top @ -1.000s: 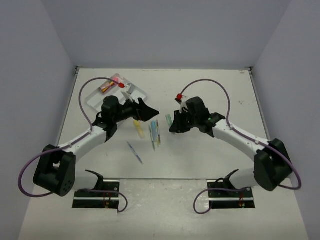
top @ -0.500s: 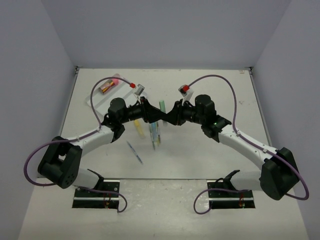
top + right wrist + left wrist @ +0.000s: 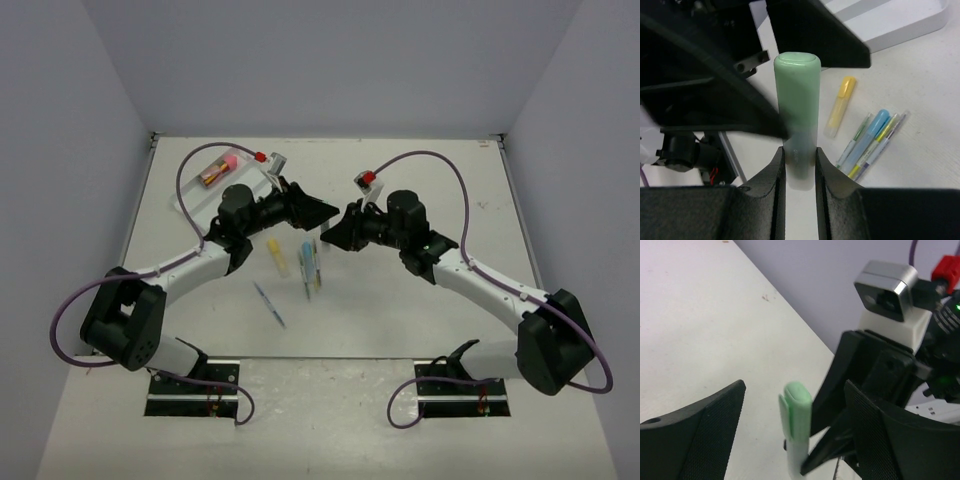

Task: Sort the stationery into containers
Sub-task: Pick up the pen from the center of the board, then place the pen in the storage box.

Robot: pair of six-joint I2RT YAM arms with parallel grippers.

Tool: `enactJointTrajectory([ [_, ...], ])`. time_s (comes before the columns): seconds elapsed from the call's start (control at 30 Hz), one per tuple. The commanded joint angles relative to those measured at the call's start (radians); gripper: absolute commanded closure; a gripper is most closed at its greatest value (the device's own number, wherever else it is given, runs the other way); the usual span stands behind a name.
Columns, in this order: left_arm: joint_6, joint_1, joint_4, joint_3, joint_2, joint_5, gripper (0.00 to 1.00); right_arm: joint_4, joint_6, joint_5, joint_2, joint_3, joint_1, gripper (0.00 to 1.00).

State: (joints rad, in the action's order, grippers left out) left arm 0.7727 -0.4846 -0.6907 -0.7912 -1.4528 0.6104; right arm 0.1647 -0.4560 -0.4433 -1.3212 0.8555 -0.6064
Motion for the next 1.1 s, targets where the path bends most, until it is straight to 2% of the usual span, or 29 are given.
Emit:
enactJointTrajectory([
  [0.0, -0.044, 0.008, 0.037, -0.040, 0.011, -0.133, 0.26, 0.055, 0.013, -0.059, 0.034, -0.009, -0.027, 1.00],
  [0.13, -0.040, 0.008, 0.036, -0.049, -0.004, -0.128, 0.53, 0.071, 0.011, -0.082, 0.043, -0.018, -0.027, 1.00],
  [0.17, -0.035, 0.008, 0.033, -0.049, -0.008, -0.123, 0.53, 0.071, 0.011, -0.083, 0.043, -0.019, -0.027, 1.00],
  [0.2, -0.029, 0.008, 0.024, -0.052, -0.017, -0.108, 0.65, 0.072, 0.009, -0.082, 0.046, -0.018, -0.027, 1.00],
  [0.33, -0.019, 0.008, 0.000, -0.056, -0.038, -0.055, 0.98, 0.057, 0.000, -0.049, 0.047, -0.004, -0.027, 1.00],
  [0.4, -0.029, 0.008, 0.016, -0.071, -0.048, -0.041, 1.00, 0.044, -0.009, -0.024, 0.042, 0.005, -0.026, 1.00],
  [0.43, -0.067, 0.008, 0.077, -0.103, -0.051, -0.050, 1.00, 0.040, -0.011, -0.018, 0.040, 0.008, -0.026, 0.95],
  [0.47, -0.123, 0.008, 0.113, -0.124, -0.059, -0.076, 1.00, 0.028, -0.017, 0.004, 0.040, 0.011, -0.026, 0.71],
  [0.5, -0.171, 0.008, 0.230, -0.189, -0.067, -0.111, 1.00, 0.015, -0.020, 0.027, 0.040, 0.012, -0.026, 0.46],
  [0.53, -0.224, 0.008, 0.332, -0.244, -0.077, -0.157, 1.00, -0.004, -0.018, 0.055, 0.040, 0.016, -0.026, 0.15],
  [0.57, -0.278, 0.009, 0.416, -0.300, -0.091, -0.220, 1.00, -0.034, -0.016, 0.093, 0.038, 0.024, -0.026, 0.03],
  [0.6, -0.382, 0.014, 0.576, -0.366, -0.129, -0.362, 1.00, -0.126, 0.000, 0.198, 0.032, 0.054, -0.024, 0.01],
  [0.67, -0.583, 0.030, 0.755, -0.571, -0.226, -0.653, 1.00, -0.260, 0.021, 0.347, 0.028, 0.083, -0.019, 0.01],
  [0.77, -0.783, 0.079, 0.834, -0.771, -0.340, -0.896, 1.00, -0.315, 0.025, 0.440, 0.059, 0.075, 0.006, 0.01],
  [0.8, -0.885, 0.102, 0.825, -0.812, -0.389, -0.942, 1.00, -0.316, 0.022, 0.440, 0.074, 0.066, 0.013, 0.01],
  [0.83, -0.889, 0.123, 0.813, -0.837, -0.391, -0.943, 1.00, -0.313, 0.020, 0.430, 0.085, 0.065, 0.014, 0.01],
  [0.9, -1.045, 0.175, 0.806, -0.926, -0.488, -0.936, 1.00, -0.303, 0.019, 0.388, 0.099, 0.057, 0.016, 0.01],
  [1.0, -1.130, 0.212, 0.833, -0.998, -0.574, -0.934, 1.00, -0.285, 0.015, 0.365, 0.091, 0.051, 0.016, 0.01],
  [1.07, -1.169, 0.213, 0.830, -0.981, -0.606, -0.941, 1.00, -0.267, 0.011, 0.343, 0.080, 0.050, 0.014, 0.01],
])
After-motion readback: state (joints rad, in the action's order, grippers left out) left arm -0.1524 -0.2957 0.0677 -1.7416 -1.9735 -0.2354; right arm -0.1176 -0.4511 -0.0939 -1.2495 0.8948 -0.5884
